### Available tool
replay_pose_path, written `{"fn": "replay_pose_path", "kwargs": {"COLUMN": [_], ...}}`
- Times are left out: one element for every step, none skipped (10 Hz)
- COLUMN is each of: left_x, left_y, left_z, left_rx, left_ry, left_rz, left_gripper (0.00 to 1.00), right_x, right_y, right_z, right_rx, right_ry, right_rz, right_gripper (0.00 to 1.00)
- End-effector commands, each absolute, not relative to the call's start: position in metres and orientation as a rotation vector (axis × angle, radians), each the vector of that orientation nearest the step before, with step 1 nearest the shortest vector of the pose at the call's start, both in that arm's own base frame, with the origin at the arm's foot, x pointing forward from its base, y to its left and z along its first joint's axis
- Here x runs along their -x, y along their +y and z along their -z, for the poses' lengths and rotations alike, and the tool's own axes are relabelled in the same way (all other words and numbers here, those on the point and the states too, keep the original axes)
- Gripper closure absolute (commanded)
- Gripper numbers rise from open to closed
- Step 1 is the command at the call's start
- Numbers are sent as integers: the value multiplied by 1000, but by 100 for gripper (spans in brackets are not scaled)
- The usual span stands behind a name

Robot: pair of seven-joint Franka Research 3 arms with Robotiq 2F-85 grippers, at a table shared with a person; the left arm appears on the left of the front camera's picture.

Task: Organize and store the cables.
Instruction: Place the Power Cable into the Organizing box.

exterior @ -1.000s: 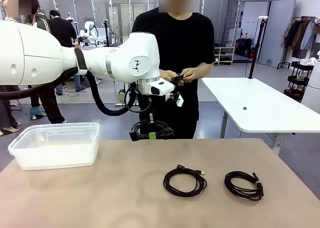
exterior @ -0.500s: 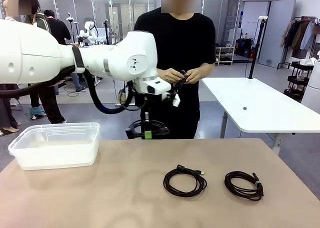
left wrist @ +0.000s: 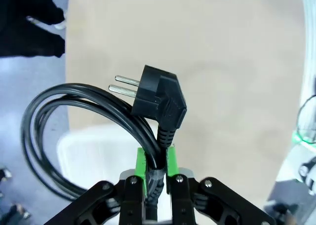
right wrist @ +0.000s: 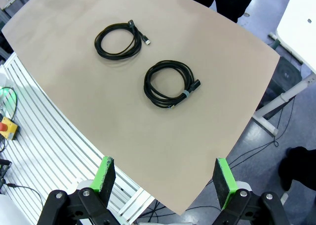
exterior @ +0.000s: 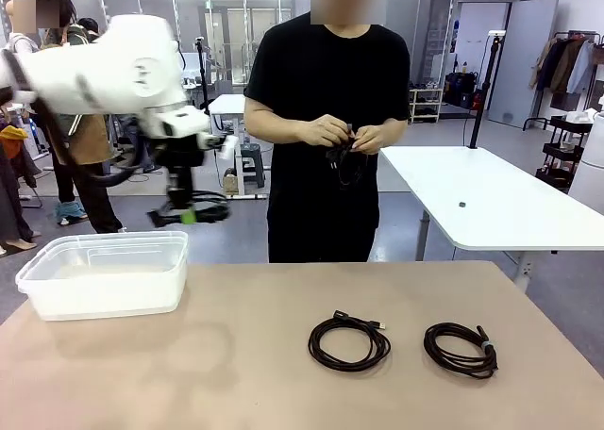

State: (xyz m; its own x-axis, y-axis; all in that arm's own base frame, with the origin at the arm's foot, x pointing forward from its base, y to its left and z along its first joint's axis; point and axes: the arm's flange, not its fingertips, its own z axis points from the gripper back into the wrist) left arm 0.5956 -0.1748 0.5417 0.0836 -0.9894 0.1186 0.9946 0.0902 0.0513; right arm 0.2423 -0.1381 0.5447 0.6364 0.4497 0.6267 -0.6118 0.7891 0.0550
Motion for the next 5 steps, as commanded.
{"fn": "replay_pose_path", "kwargs": {"left_x": [-578,-583,-590,-595,-603], "left_y": [-113,-85,-61,-45,-30], "left_z": [-507,-498,-487,-476,-463], "left_rx": [94,100,108,109,109], "left_ry": [-198,-221,-226,-227,-216], "left_rz": [1476,1450,1431,1432,1406], "left_gripper": [81,81,81,81,81], "right_x": [-243,-243,-243,-243,-243], "right_y": [-137,-137,-137,-137,-137], "right_z": [-545,-545,-545,-545,-545], "right_rx": [-274,-274,-274,-274,-274], "right_ry": [-634,-634,-634,-634,-634], "right_rz": [-622,-622,-622,-622,-622], "right_gripper": [0,0,0,0,0]}}
